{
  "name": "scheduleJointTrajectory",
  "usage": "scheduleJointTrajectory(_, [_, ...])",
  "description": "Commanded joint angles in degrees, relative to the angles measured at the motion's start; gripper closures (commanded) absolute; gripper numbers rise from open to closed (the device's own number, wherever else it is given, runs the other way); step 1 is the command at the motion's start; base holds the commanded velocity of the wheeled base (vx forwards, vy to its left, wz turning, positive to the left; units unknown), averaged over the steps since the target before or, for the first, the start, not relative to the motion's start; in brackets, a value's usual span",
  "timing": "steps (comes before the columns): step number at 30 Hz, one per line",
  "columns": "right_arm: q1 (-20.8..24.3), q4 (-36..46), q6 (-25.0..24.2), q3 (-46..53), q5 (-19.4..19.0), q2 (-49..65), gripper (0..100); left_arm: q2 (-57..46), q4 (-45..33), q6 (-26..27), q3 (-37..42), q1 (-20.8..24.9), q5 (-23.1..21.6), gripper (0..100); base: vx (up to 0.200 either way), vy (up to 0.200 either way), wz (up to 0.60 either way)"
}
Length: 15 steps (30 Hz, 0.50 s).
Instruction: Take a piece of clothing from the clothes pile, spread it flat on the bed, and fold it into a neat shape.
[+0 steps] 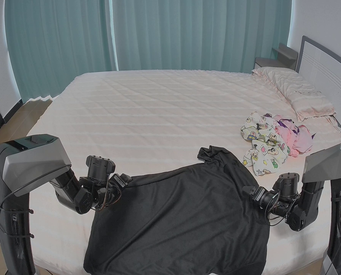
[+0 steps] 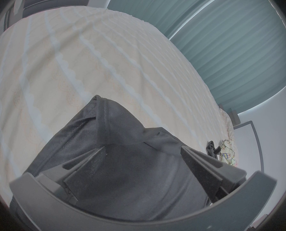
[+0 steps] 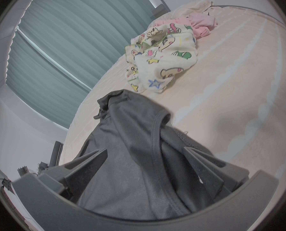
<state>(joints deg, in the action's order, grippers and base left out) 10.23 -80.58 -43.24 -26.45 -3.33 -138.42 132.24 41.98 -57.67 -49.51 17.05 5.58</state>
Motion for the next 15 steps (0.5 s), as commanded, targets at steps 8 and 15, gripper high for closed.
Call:
scheduleJointTrajectory(8, [1.46, -0.19, -0.18, -0.44, 0.08, -1.23, 0, 4.78, 1.17, -0.07, -6.30, -1.50, 0.74, 0, 0.000, 0.000, 0.00])
scheduleJointTrajectory(15, [2.69, -0.37, -0.53, -0.44, 0.08, -0.97, 0, 7.68, 14.09, -3.59, -9.91, -4.93, 9.18, 0, 0.000, 0.000, 0.00])
